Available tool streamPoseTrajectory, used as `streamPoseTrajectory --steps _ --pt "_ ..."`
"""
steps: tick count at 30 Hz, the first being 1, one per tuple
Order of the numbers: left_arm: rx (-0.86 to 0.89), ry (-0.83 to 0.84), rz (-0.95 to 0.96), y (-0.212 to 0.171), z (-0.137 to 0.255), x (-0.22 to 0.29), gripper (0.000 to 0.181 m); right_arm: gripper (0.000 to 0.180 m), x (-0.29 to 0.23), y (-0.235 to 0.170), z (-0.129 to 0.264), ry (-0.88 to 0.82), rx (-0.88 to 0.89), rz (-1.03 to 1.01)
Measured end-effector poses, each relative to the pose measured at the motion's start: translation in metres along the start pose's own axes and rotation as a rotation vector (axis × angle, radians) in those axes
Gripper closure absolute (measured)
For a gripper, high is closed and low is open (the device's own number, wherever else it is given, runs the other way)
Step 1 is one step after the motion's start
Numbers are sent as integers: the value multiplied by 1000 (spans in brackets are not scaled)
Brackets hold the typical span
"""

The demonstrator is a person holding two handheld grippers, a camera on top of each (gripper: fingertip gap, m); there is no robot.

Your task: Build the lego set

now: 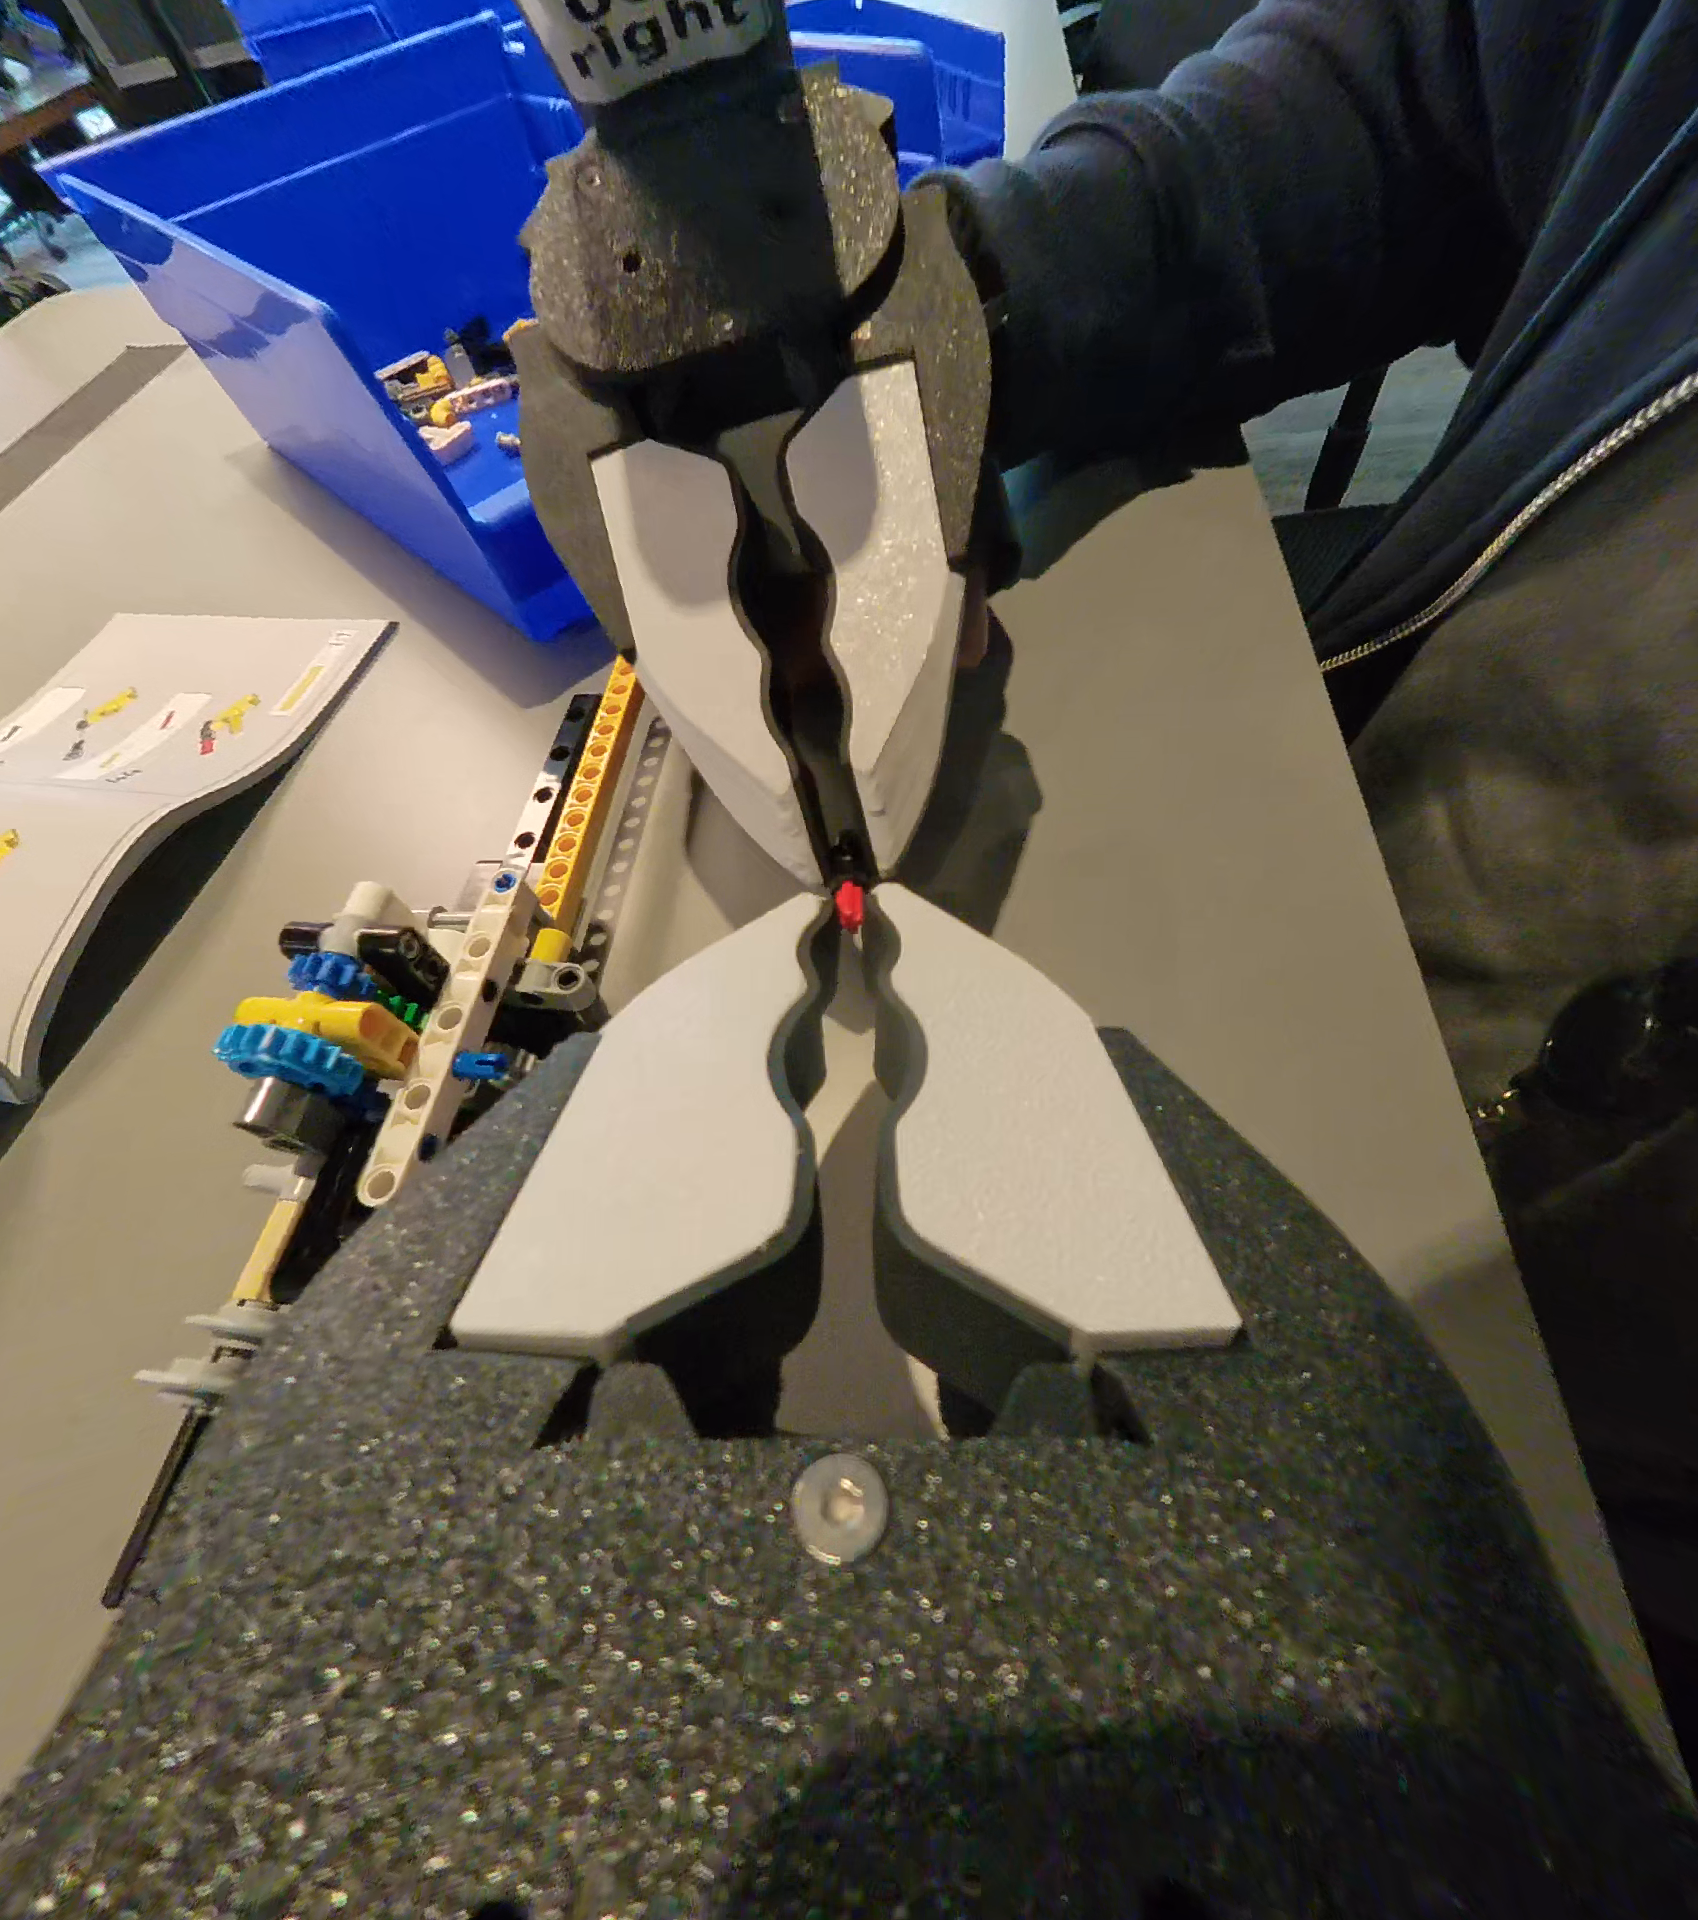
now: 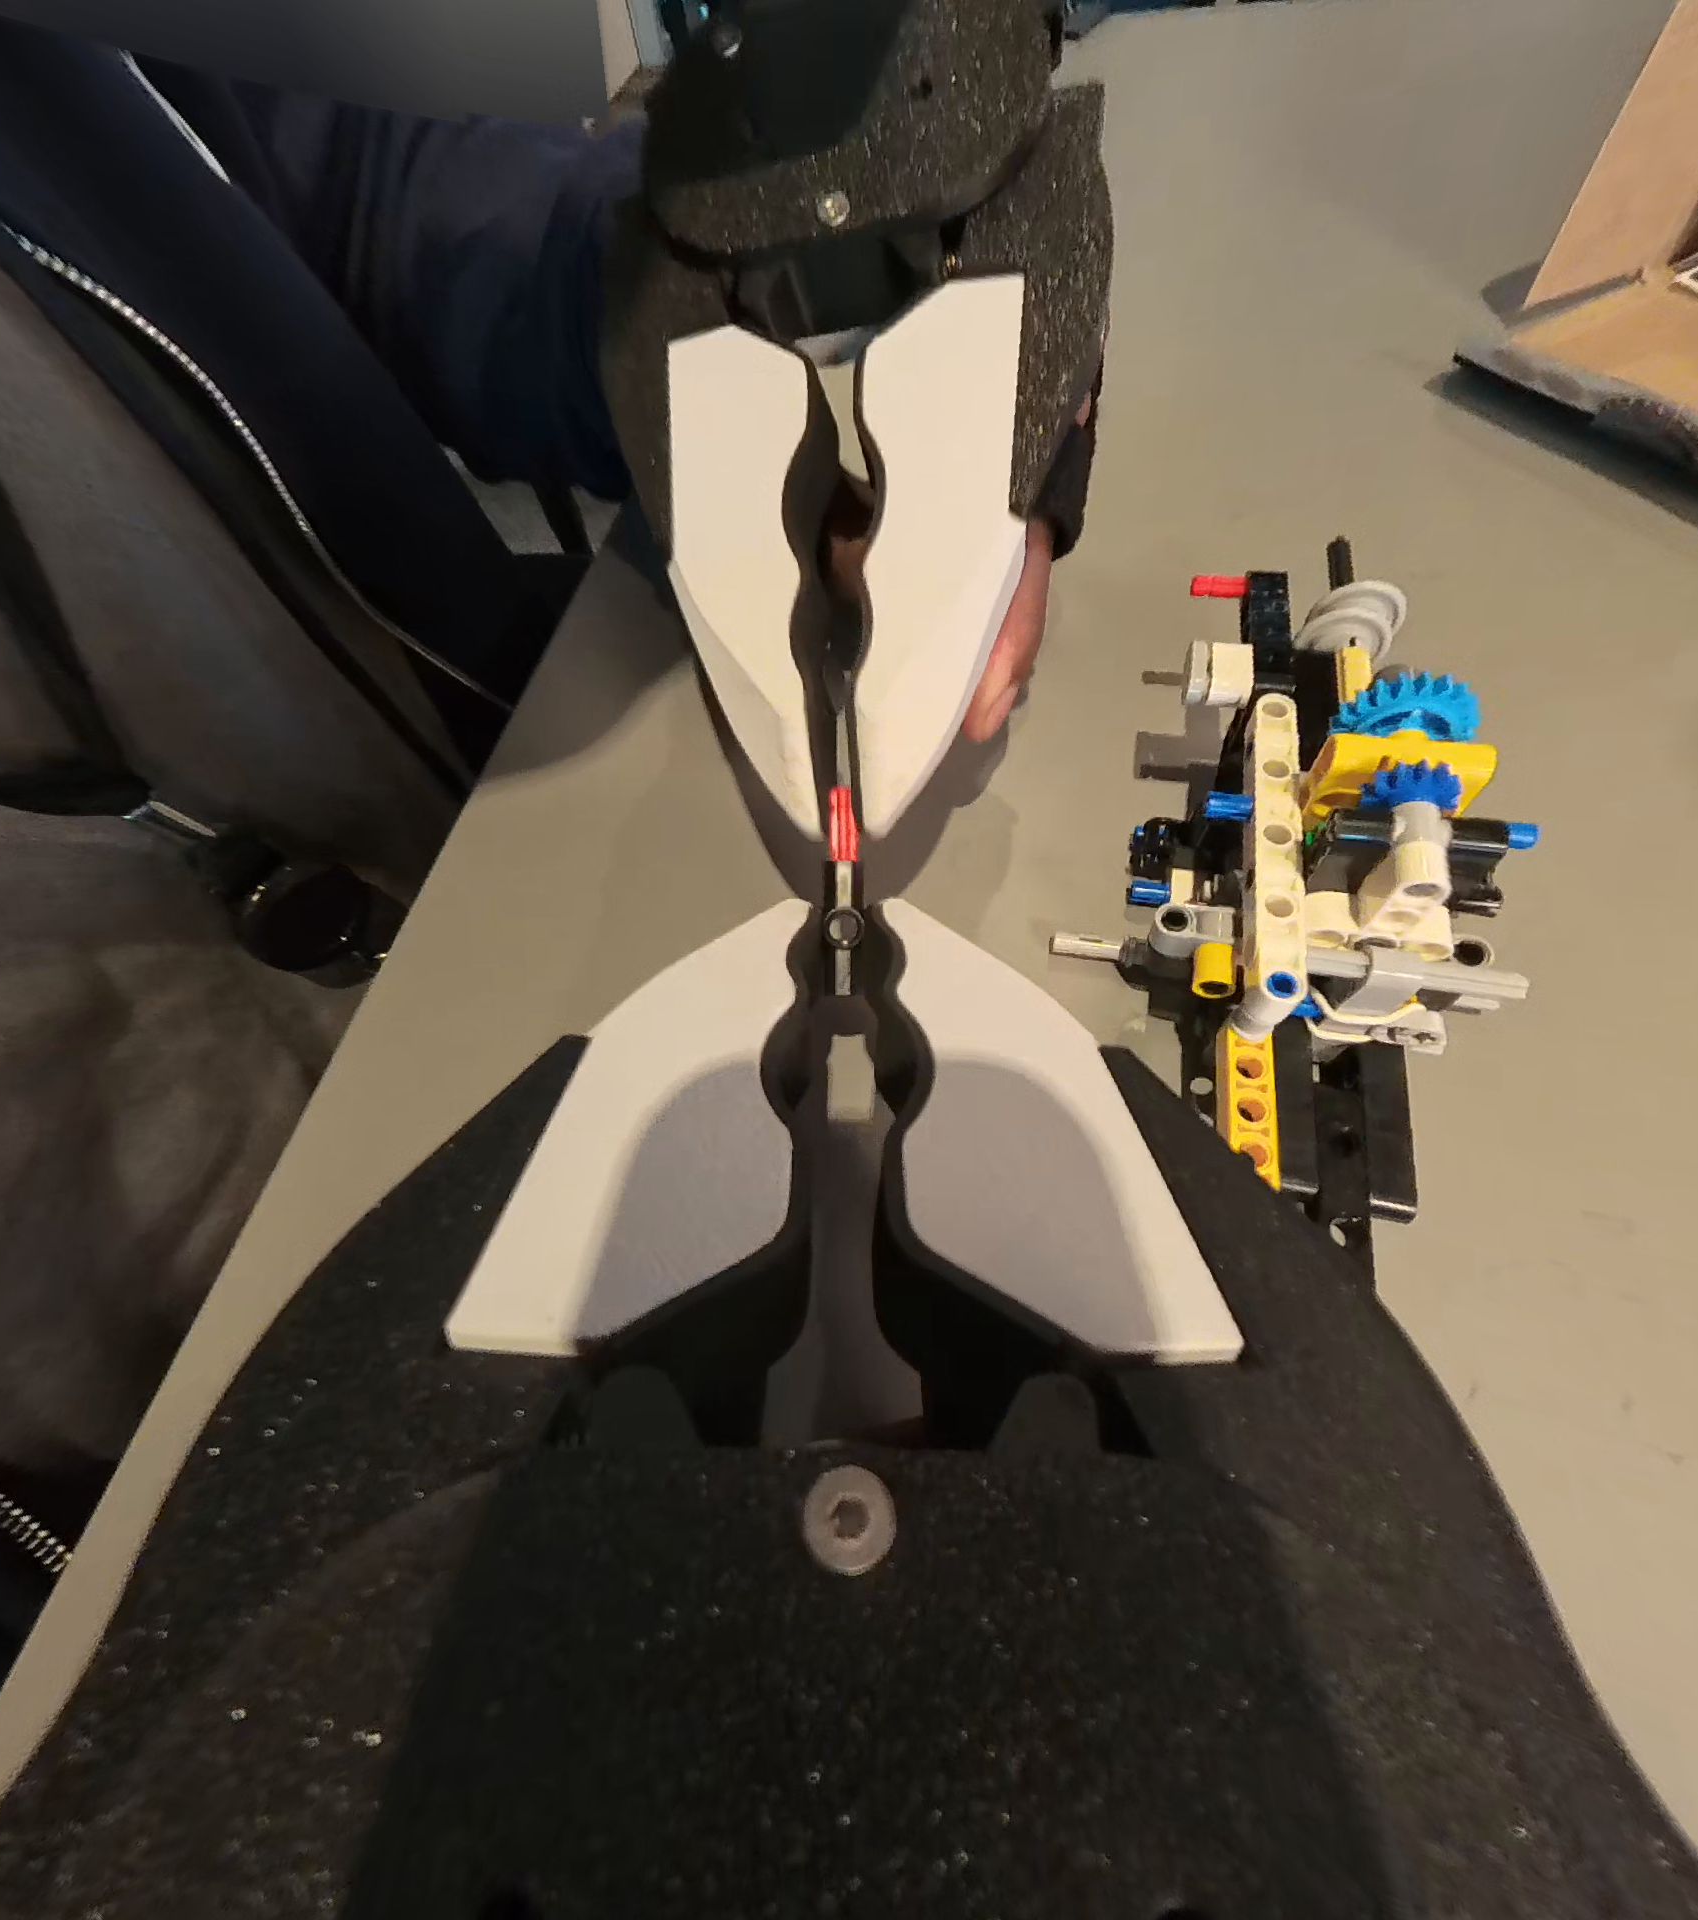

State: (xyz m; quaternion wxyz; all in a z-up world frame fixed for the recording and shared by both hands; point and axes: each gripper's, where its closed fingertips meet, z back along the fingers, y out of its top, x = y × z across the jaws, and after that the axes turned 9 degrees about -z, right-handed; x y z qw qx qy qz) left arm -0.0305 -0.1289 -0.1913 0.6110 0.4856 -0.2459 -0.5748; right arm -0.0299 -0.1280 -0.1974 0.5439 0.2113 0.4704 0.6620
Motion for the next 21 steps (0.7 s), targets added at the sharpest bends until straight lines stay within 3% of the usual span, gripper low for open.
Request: streamPoseTrajectory --steps 21 --pt "-18 -3 2 -2 -2 0 176 173 2 -2 -2 -37 -10 25"
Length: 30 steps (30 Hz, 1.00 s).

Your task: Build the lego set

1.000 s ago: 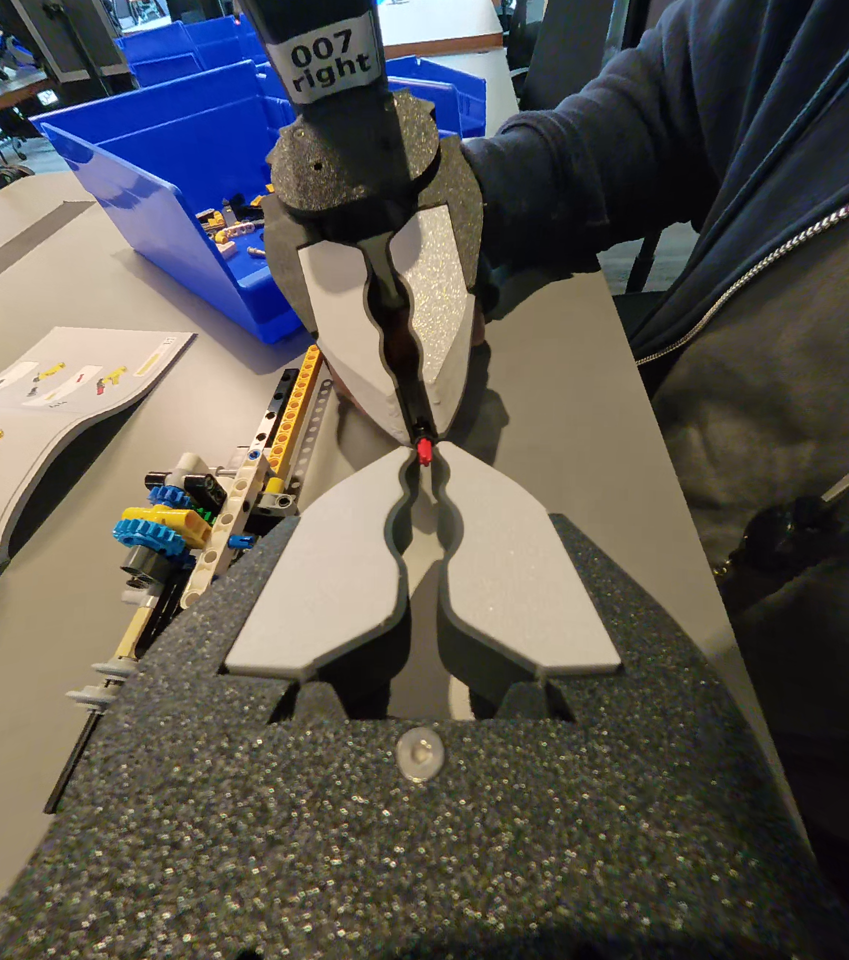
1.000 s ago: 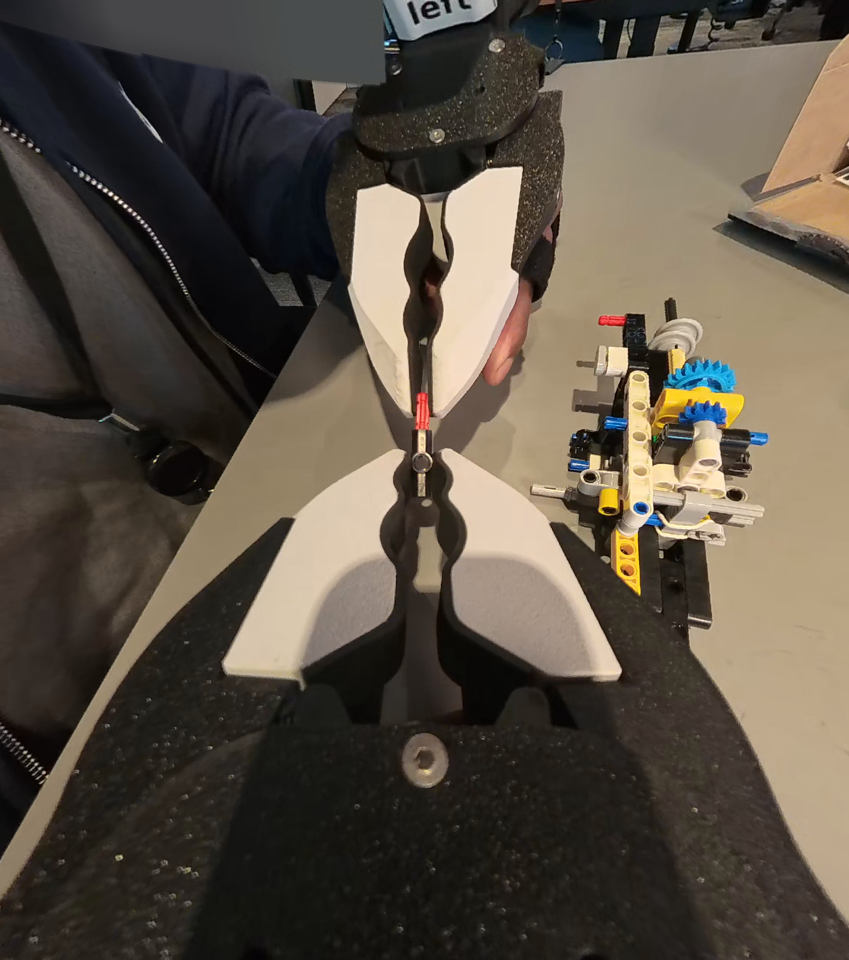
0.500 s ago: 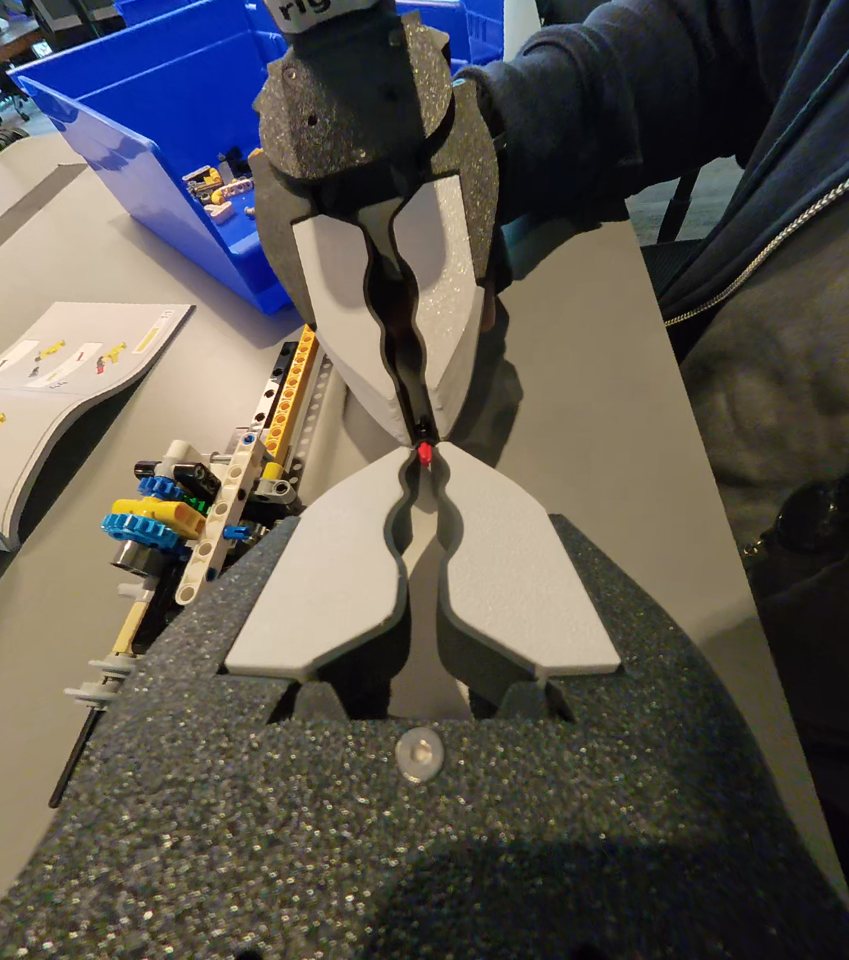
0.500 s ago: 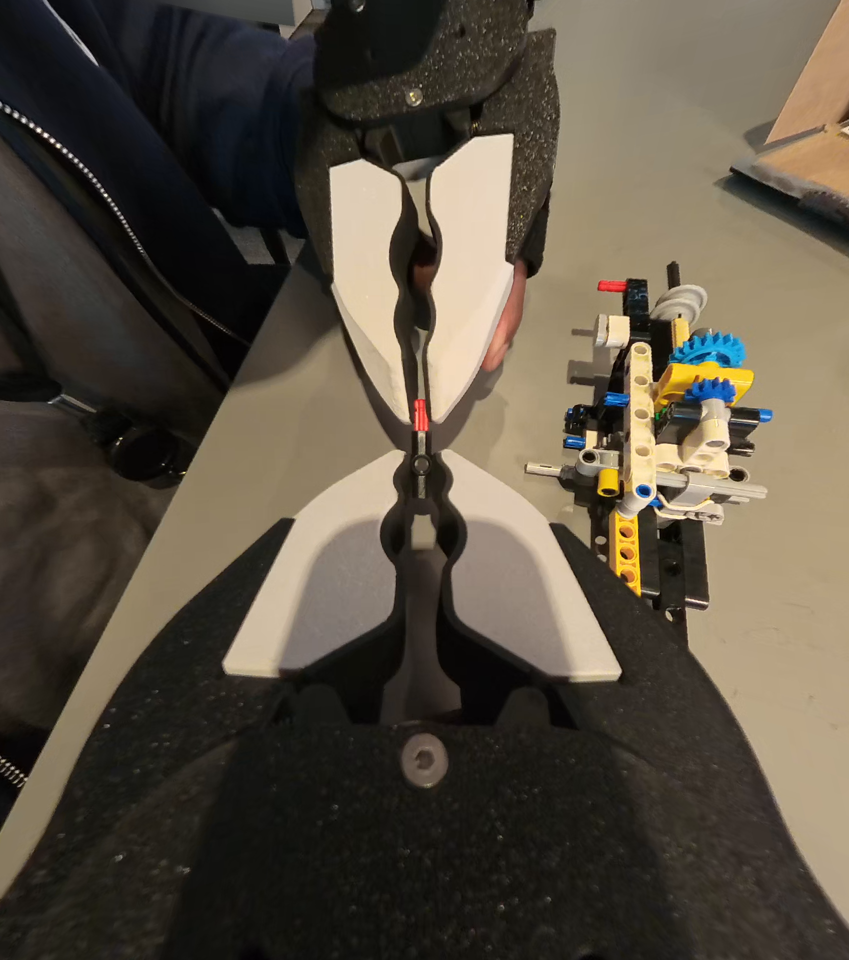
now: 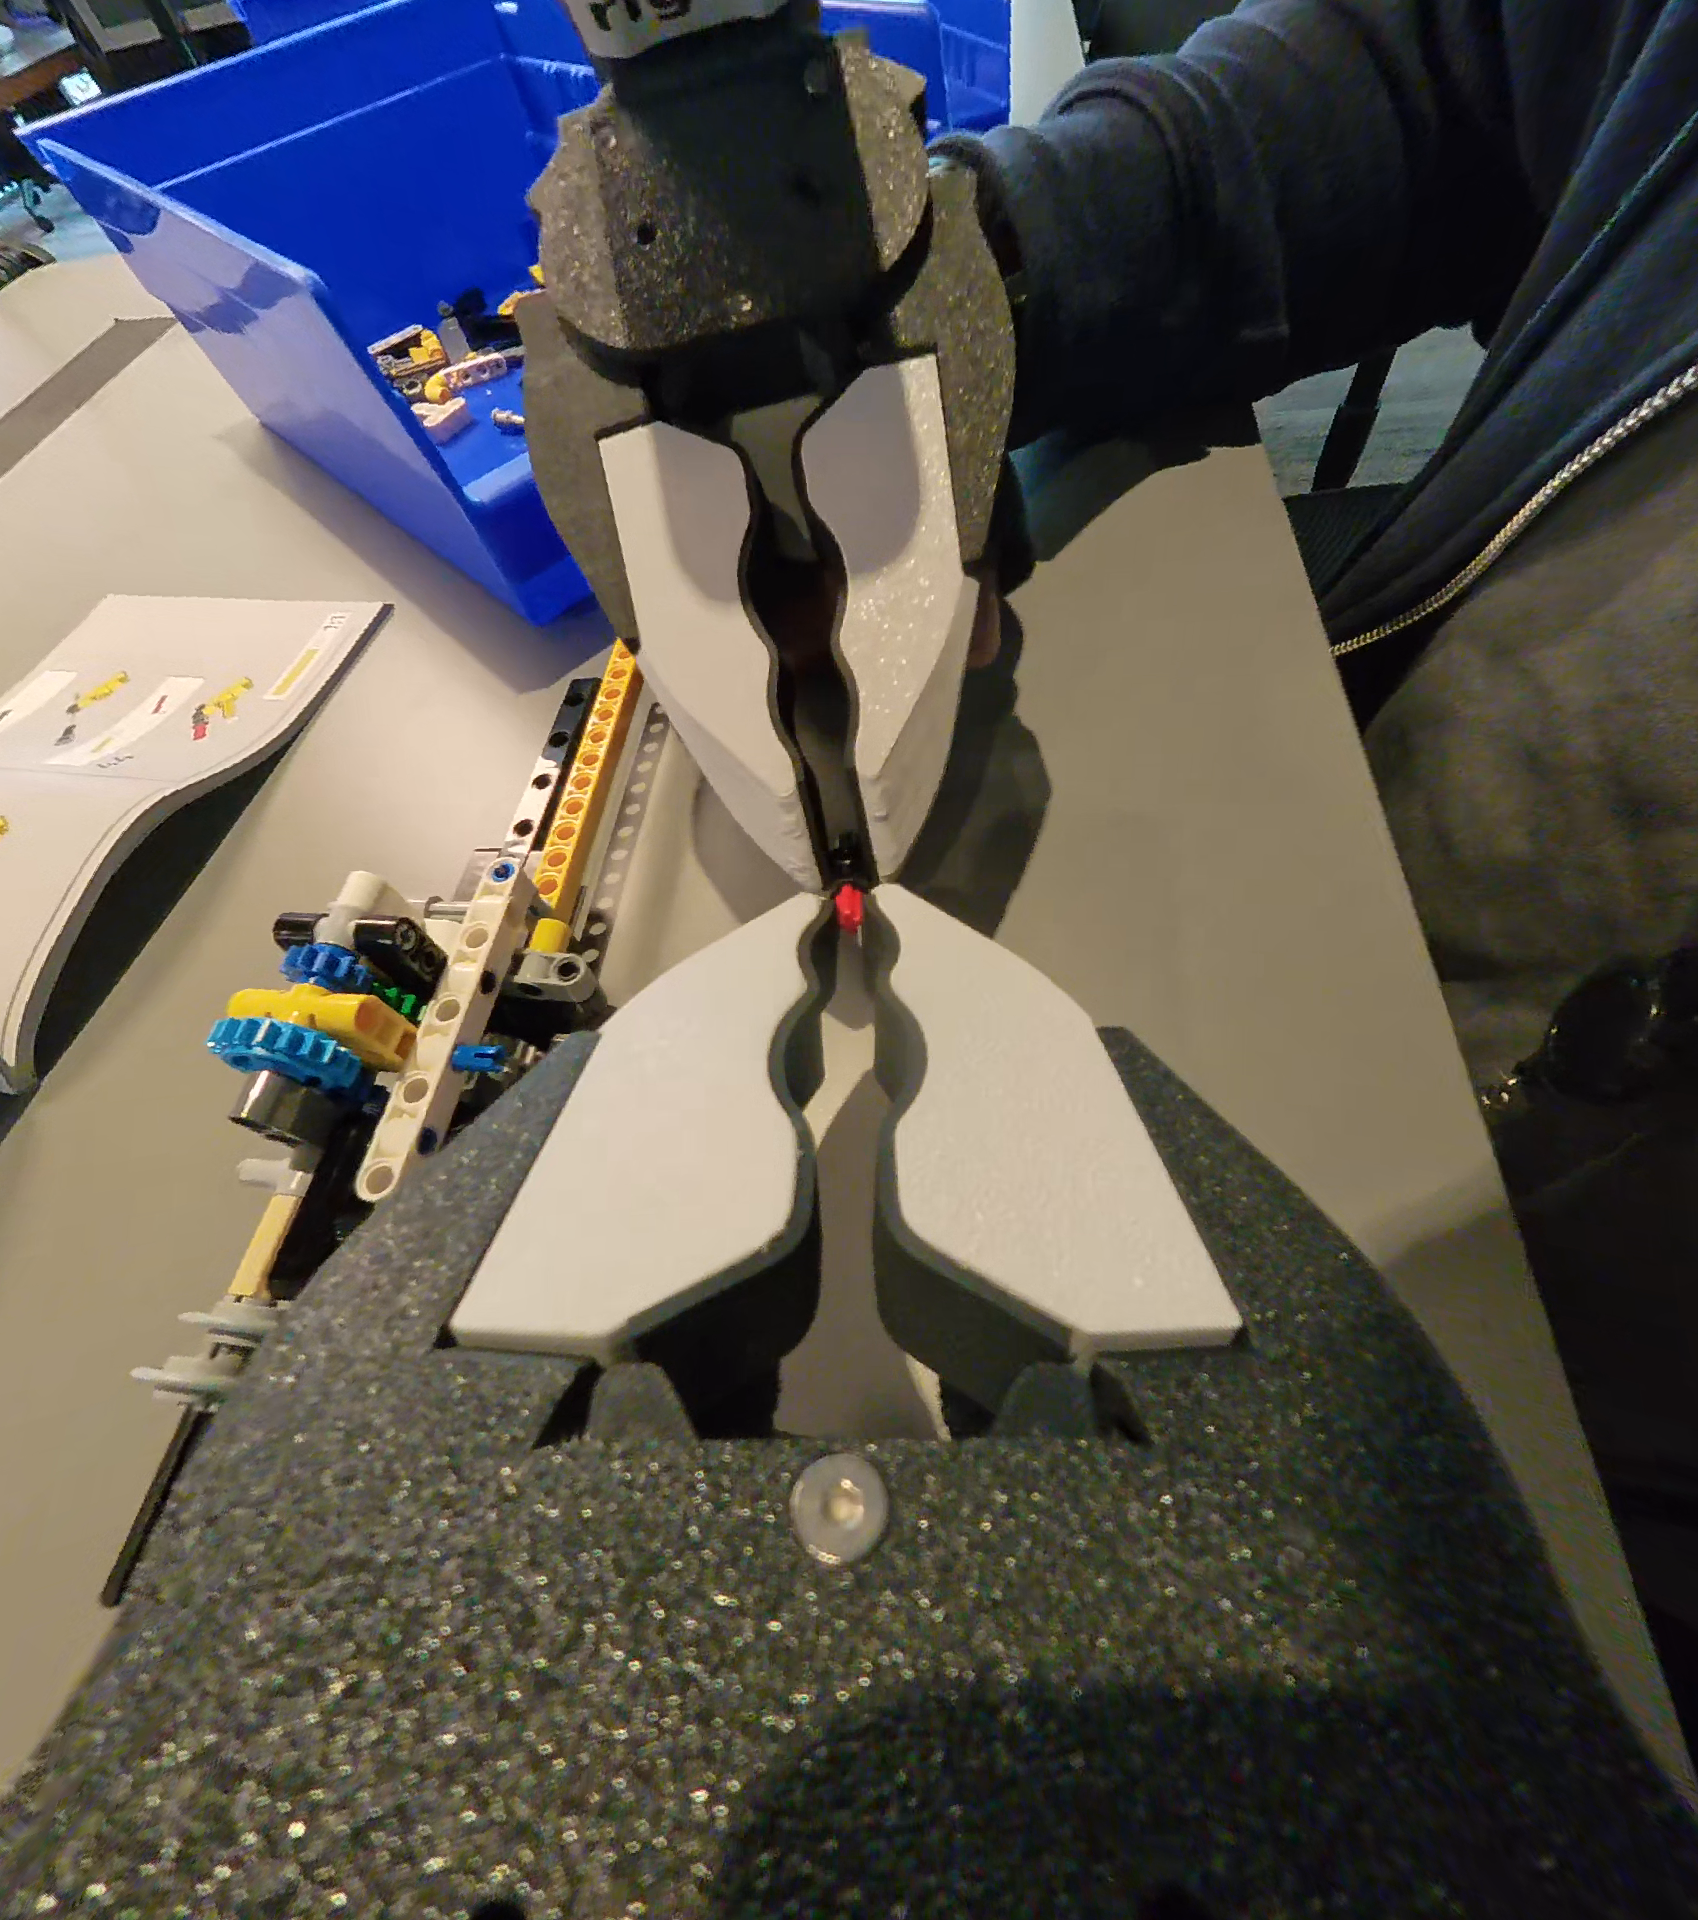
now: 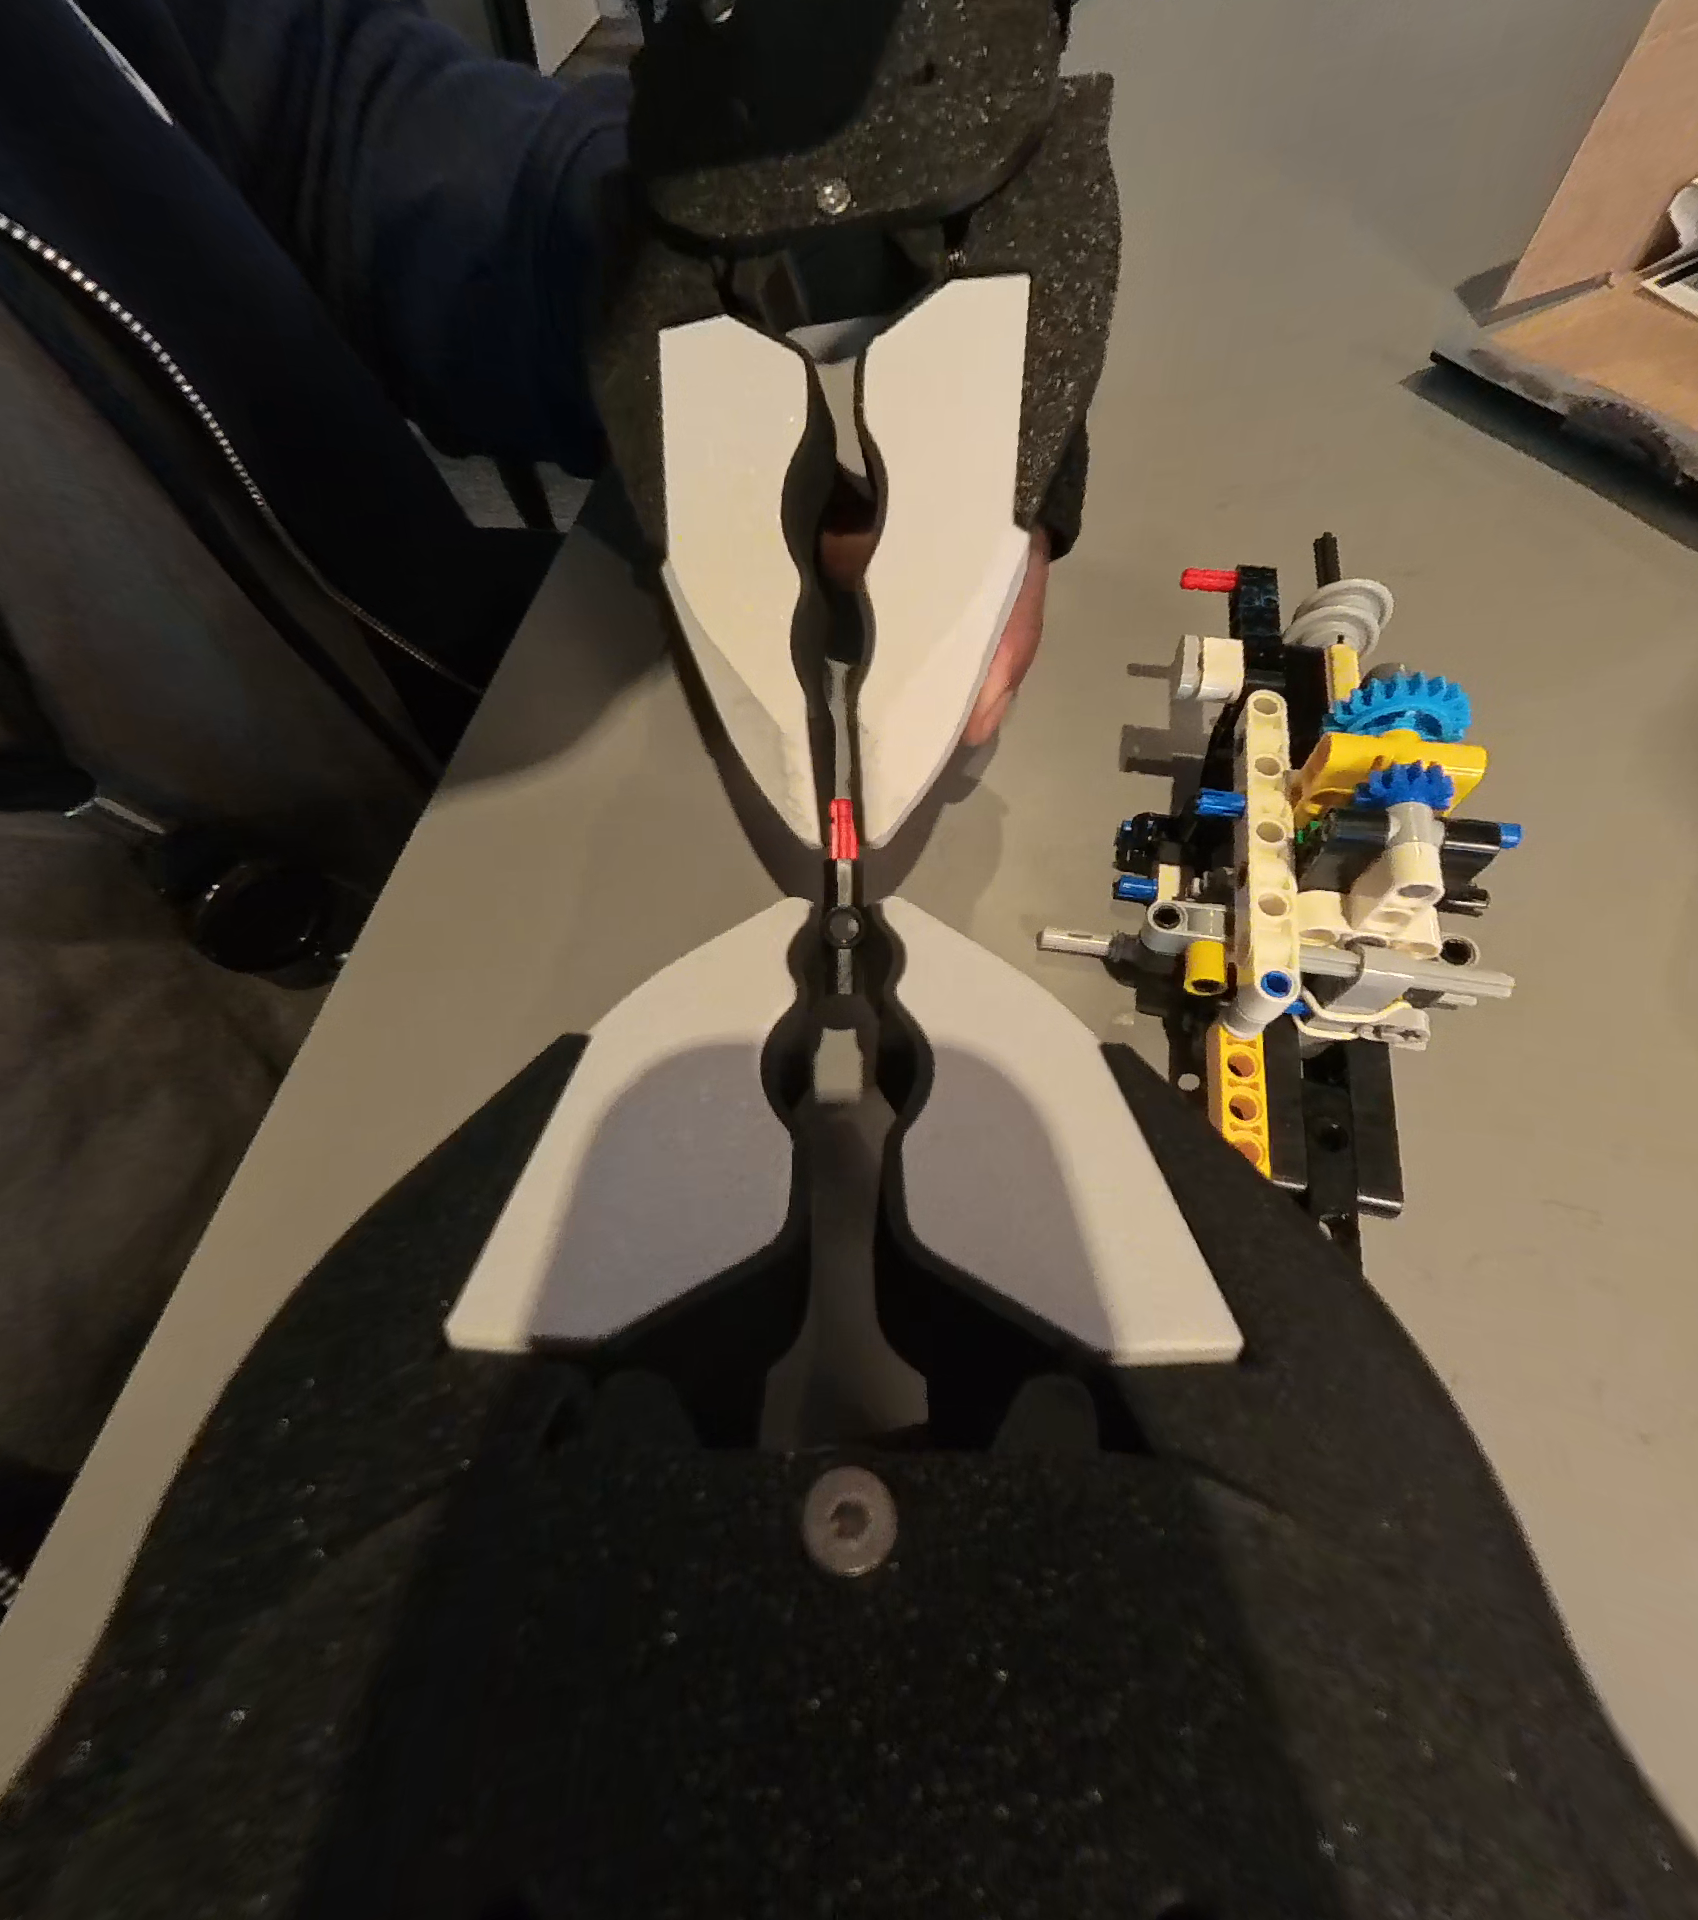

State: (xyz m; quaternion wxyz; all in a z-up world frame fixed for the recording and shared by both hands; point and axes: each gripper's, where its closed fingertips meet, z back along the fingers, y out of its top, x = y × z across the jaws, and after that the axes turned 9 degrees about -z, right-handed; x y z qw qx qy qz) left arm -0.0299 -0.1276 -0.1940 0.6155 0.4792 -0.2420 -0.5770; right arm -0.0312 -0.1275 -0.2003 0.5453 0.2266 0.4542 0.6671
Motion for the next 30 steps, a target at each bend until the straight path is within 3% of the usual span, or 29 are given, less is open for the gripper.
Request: streamPoseTrajectory --steps 14,22,30 --pt "146 59 115 11 33 -26 176 161 8 2 5 -70 35 -30" --pt "304 258 130 45 96 -115 177 161 7 10 -6 -81 23 -5" --pt "407 348 148 10 84 -177 176 162 1 26 -35 -51 35 30"
